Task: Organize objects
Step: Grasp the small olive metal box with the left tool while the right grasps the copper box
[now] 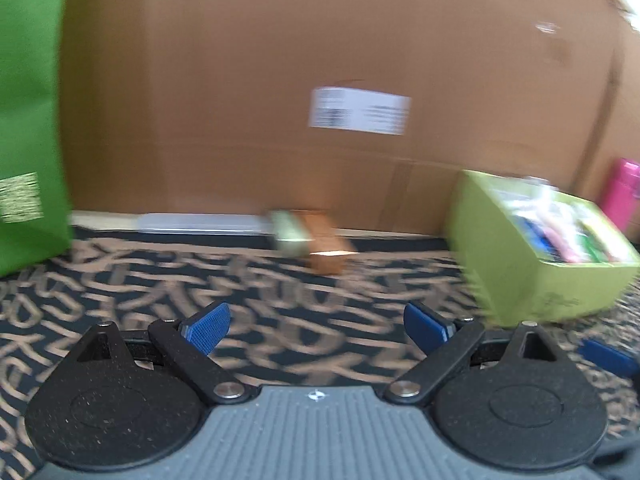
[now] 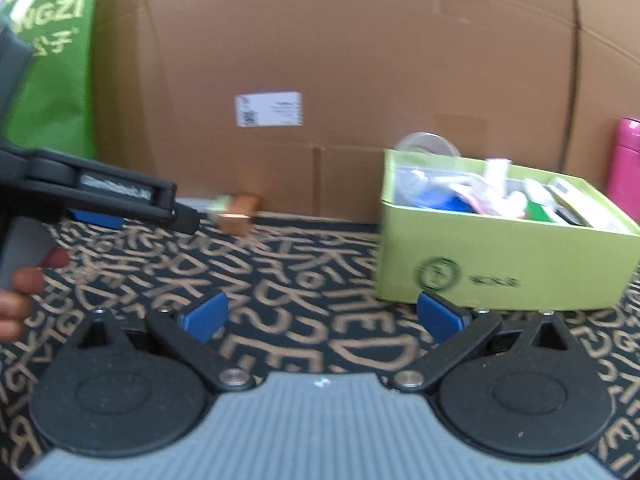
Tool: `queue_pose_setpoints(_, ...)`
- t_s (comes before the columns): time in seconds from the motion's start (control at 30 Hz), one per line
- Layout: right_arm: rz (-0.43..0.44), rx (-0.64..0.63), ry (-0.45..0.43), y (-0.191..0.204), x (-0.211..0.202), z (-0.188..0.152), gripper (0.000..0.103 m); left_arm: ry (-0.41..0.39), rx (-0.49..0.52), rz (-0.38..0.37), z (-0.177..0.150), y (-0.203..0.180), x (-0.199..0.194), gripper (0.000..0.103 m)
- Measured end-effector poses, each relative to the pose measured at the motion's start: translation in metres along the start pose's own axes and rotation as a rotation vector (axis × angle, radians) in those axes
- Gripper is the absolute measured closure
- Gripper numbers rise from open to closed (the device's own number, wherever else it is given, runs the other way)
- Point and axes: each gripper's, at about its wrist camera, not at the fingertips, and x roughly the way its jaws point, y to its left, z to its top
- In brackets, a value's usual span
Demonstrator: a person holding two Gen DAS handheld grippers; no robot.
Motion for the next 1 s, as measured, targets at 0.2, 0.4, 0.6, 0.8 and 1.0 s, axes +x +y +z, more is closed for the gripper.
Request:
queue_pose_setpoints(0.2, 0.055, -0.007, 0.024, 0.018, 0.023, 0.006, 0.000, 0.046, -0.094, 0.013, 0.013, 0.048, 0.029, 0.007)
queue_pose_setpoints(0.4, 0.075, -0.012, 0.035, 0.032, 0.041, 0.015, 0.000, 0.044, -0.075, -0.025, 0.031, 0.048, 0.054, 0.015)
queue_pose_setpoints(0.6, 0.093, -0.032, 0.082, 0.043, 0.080, 0.031, 0.005, 0.016, -0.036, -0.024, 0.056, 0.034, 0.084, 0.023)
queue_pose_setpoints(0.8, 0.107, -0.091, 0.129, 0.059, 0.124, 0.048, 0.020, 0.045, -0.119, -0.046, 0.062, 0.055, 0.103, 0.031)
queue_pose_setpoints(1.0, 0.097, -0.164, 0.133, 0.079, 0.169, 0.064, 0.054, 0.044, -0.143, -0.070, 0.063, 0.065, 0.103, 0.031)
